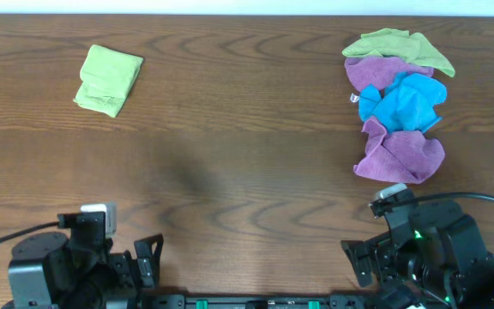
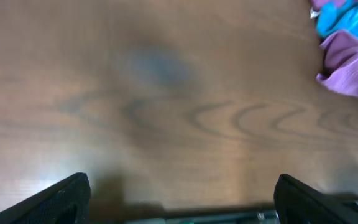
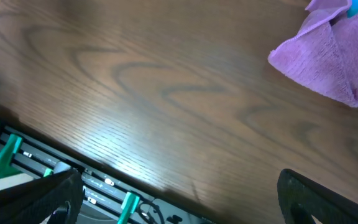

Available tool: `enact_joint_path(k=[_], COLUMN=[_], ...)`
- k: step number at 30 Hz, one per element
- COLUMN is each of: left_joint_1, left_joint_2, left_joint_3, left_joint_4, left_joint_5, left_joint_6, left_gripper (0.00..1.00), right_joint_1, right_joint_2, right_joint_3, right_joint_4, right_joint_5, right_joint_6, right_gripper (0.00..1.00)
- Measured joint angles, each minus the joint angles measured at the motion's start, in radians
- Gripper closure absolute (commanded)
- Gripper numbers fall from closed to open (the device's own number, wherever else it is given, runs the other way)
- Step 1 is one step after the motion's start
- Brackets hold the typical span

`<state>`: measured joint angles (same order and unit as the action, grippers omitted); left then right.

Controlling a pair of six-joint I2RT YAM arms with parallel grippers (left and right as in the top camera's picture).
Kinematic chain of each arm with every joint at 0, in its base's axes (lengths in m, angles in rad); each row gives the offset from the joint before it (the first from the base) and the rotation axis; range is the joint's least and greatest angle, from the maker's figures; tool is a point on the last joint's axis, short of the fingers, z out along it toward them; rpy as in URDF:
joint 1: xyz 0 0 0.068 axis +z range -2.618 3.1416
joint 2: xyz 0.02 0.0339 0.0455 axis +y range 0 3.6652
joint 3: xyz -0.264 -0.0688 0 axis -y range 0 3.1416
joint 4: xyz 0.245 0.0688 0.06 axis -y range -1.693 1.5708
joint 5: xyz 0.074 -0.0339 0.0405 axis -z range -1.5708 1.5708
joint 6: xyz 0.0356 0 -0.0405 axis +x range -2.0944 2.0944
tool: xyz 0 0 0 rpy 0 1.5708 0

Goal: Fold the cloth

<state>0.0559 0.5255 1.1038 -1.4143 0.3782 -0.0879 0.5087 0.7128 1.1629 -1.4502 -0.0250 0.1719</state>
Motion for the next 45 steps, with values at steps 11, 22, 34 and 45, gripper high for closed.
enact_joint_path(k=[11, 22, 34, 45], left_joint_1=[0.0, 0.0, 0.0, 0.058], left_joint_2=[0.0, -0.075, -0.321, -0.476], left_joint_3=[0.0, -0.045, -0.495, -0.752], left_joint_4=[-0.052, 0.253, 0.736, 0.81], left_joint_5=[0.007, -0.111, -0.146, -0.192], left_joint_6=[-0.069, -0.034, 0.291, 0.268], left_gripper=[0.05, 0.05, 0.05, 0.04], right_joint_1=[0.0, 0.0, 0.0, 0.0], right_joint_2=[0.0, 0.0, 0.0, 0.0], right_joint_3=[0.0, -0.001, -0.003, -0.003], right_joint_4=[0.0, 0.0, 0.0, 0.0], right_joint_5=[0.0, 0.0, 0.0, 0.0], right_joint_6=[0.008, 0.008, 0.008, 0.008], right_gripper=[0.01, 0.01, 0.01, 0.01])
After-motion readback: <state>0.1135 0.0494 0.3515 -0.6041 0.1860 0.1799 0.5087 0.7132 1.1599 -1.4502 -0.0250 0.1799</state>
